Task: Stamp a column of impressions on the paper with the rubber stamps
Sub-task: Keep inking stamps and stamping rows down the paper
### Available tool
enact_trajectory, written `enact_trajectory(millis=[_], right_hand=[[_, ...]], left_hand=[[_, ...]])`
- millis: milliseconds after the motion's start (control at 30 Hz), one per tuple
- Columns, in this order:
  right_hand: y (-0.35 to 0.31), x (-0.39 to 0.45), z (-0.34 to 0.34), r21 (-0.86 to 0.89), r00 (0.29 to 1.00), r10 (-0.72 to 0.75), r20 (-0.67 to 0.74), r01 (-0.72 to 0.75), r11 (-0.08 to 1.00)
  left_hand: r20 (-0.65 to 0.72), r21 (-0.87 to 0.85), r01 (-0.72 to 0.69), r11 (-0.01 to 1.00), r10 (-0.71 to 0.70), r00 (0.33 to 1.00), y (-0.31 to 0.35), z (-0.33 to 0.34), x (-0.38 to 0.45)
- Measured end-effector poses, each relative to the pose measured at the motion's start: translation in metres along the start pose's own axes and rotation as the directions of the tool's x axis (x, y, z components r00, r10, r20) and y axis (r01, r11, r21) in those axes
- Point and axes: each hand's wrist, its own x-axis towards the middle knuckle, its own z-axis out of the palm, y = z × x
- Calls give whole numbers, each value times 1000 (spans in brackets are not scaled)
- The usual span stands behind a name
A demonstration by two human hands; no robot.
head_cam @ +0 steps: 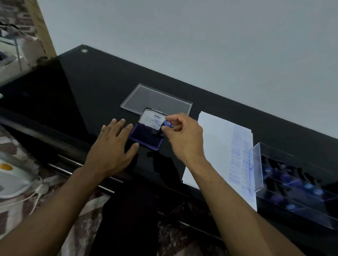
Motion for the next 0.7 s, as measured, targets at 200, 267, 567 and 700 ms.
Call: enact_trajectory(millis=[200, 267, 567, 700], right_hand=[[-14, 5, 27, -96, 993, -110, 44, 114, 989], [-16, 7, 32, -110, 991, -127, 49, 132, 985], [-11, 18, 45, -197, 989, -100, 107, 120, 973], [-2, 20, 51, -247, 987, -83, 137, 115, 962]], left_hand=[[-13, 17, 26, 1000, -26, 1000, -19, -3, 6], [-6, 30, 24, 999, -24, 1000, -22, -2, 9], [11, 49, 24, 998, -24, 1000, -29, 8, 10], [-7, 92, 19, 996, -18, 1000, -28, 10, 8]])
